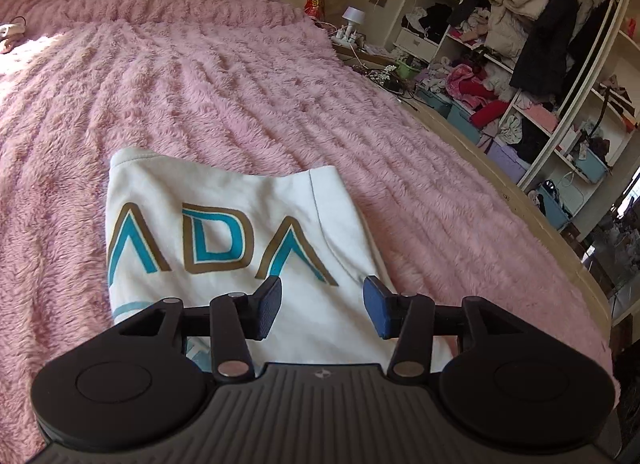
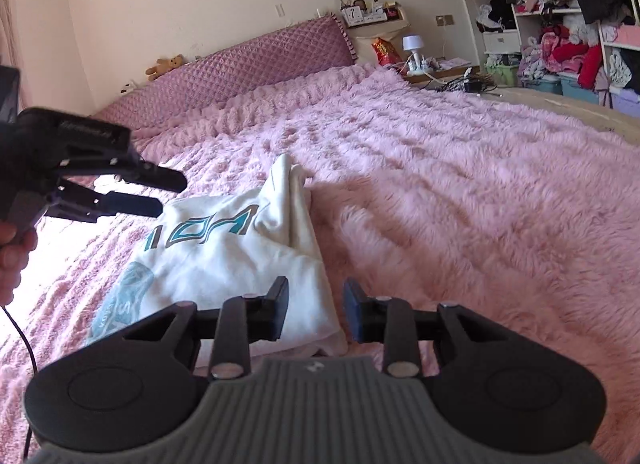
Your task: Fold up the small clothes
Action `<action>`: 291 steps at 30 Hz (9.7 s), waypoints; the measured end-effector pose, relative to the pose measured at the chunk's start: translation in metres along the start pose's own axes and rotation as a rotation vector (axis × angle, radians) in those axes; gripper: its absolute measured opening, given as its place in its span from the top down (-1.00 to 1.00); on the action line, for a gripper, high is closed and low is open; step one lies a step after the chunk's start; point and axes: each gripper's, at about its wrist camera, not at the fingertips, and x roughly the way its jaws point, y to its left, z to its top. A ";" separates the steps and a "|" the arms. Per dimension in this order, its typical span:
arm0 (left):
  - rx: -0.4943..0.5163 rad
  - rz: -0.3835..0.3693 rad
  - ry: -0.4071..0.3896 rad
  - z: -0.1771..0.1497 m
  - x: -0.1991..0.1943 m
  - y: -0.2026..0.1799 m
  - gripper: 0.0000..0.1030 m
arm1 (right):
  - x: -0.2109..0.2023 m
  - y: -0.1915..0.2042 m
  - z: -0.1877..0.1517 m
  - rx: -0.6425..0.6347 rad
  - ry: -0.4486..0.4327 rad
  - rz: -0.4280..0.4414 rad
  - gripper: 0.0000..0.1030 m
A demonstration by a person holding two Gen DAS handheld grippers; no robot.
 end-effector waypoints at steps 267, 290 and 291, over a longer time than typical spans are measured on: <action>-0.610 -0.433 -0.059 -0.003 -0.023 0.148 0.45 | 0.120 0.039 0.146 0.155 0.362 0.435 0.64; -0.596 -0.315 -0.187 -0.075 -0.204 0.192 0.45 | -0.025 0.212 0.100 -0.049 0.388 0.585 0.65; -0.604 -0.314 -0.179 -0.079 -0.199 0.197 0.45 | -0.021 0.214 0.094 -0.055 0.398 0.582 0.65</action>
